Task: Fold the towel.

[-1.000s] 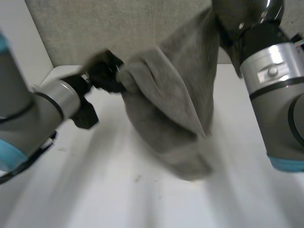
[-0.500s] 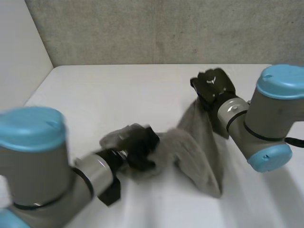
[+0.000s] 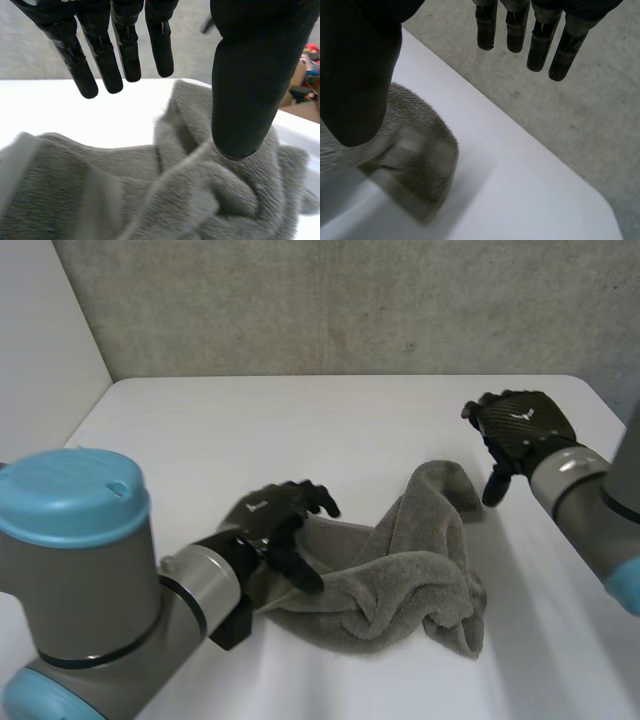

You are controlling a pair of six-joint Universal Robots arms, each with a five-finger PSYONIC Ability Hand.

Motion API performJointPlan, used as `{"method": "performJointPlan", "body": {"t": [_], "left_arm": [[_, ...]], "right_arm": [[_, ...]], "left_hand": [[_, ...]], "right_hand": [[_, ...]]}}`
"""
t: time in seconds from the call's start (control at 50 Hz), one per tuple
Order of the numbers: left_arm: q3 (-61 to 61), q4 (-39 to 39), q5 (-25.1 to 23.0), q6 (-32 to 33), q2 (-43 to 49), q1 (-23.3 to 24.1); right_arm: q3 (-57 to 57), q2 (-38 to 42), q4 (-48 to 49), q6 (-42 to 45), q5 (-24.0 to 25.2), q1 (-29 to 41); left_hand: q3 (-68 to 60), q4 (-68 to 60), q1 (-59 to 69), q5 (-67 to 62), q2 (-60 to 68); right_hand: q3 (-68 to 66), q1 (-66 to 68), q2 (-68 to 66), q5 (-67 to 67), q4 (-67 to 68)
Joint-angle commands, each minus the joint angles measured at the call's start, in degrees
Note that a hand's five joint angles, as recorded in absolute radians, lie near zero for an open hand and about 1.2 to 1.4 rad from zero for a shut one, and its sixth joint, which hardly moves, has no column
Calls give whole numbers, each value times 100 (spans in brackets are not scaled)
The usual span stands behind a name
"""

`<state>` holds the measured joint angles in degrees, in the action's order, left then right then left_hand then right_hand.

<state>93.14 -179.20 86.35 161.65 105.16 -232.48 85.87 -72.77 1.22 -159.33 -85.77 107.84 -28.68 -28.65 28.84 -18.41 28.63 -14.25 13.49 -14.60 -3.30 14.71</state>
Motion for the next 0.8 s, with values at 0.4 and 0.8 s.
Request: {"method": "performJointPlan", "body": {"t": [0.4, 0.8], "left_arm": [[1136, -325, -39, 781, -23, -764], [987, -1196, -171, 745, 953, -421]], "right_arm": [[2320, -783, -202, -977, 1167, -1248], [2725, -791, 300, -1065, 1150, -1239]], "left_hand": [[-542, -545, 526, -569, 547], [-3062, -3065, 3046, -3089, 3067]], "right_hand": [[-442, 518, -406, -536, 395], [-879, 955, -843, -973, 832]]}}
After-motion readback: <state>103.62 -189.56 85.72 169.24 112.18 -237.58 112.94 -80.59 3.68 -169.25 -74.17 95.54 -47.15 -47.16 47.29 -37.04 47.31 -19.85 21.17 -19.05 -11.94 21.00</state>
